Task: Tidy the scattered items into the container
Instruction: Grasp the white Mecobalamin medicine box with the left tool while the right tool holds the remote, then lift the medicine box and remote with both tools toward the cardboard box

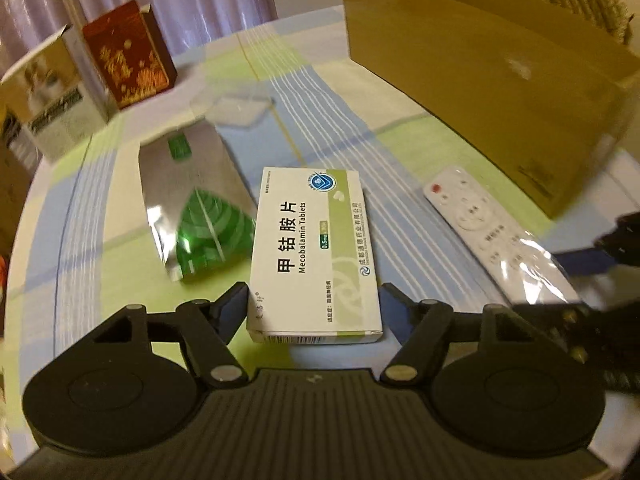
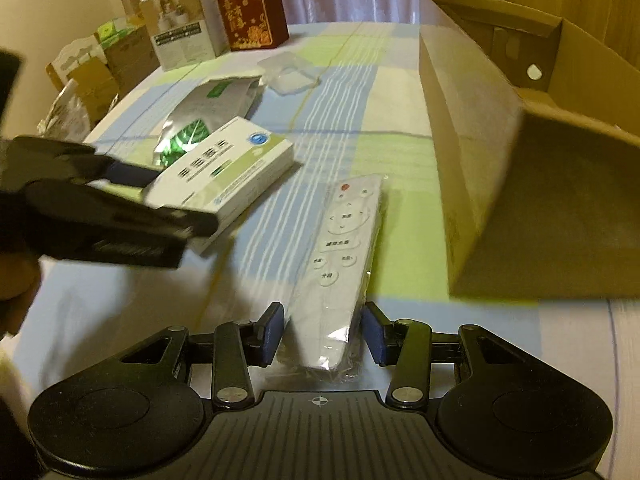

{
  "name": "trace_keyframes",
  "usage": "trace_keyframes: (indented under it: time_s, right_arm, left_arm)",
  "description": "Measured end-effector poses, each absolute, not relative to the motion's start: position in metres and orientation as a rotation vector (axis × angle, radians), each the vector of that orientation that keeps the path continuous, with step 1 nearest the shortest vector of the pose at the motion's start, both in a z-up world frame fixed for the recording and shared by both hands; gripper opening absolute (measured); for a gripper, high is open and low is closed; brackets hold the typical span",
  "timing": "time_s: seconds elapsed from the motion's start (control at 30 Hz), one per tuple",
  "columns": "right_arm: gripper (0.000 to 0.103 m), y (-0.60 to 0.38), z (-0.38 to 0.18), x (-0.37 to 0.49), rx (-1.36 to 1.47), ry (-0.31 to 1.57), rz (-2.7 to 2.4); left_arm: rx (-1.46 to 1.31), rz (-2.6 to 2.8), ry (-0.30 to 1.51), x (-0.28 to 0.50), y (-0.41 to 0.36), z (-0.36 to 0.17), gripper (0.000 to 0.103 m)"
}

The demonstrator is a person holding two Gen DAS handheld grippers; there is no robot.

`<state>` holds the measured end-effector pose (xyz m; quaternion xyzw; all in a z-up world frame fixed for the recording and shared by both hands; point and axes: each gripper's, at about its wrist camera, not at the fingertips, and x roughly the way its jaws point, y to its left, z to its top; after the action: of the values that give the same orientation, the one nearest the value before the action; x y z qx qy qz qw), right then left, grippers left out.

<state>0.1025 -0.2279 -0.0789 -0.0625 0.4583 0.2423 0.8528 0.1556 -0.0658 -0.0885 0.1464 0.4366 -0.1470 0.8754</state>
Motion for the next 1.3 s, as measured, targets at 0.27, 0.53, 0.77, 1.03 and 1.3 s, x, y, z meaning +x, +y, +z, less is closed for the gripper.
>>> trace_keyframes:
  time_s: [0.27, 0.53, 0.77, 1.03, 1.3]
  right_arm:
    - [0.091, -0.232, -0.072, 0.084, -0.156, 0.897, 0.451]
    - [0.09, -0.217, -0.088, 0.092, -0.271, 0.841, 0.456]
    - [0.081, -0.216, -0.097, 0.092, -0.312, 0.811, 0.463]
    - [0.058, -0.212, -0.098, 0.095, -0.305, 0.793, 0.475]
    - [0.041, -0.223, -0.091, 0.096, -0.248, 0.838, 0.456]
  left_arm:
    - [0.271, -0.285, 0.905, 0.123, -0.062, -0.088, 0.084]
    - [0.276, -0.28, 0.847, 0.14, -0.065, -0.088, 0.086]
    - [0.267, -0.301, 0.852, 0.16, -0.069, -0.097, 0.086]
    - [0.282, -0.317, 0.897, 0.165, -0.073, -0.106, 0.072]
    - [0.264, -0.332, 0.919, 0.153, -0.074, -0.103, 0.068]
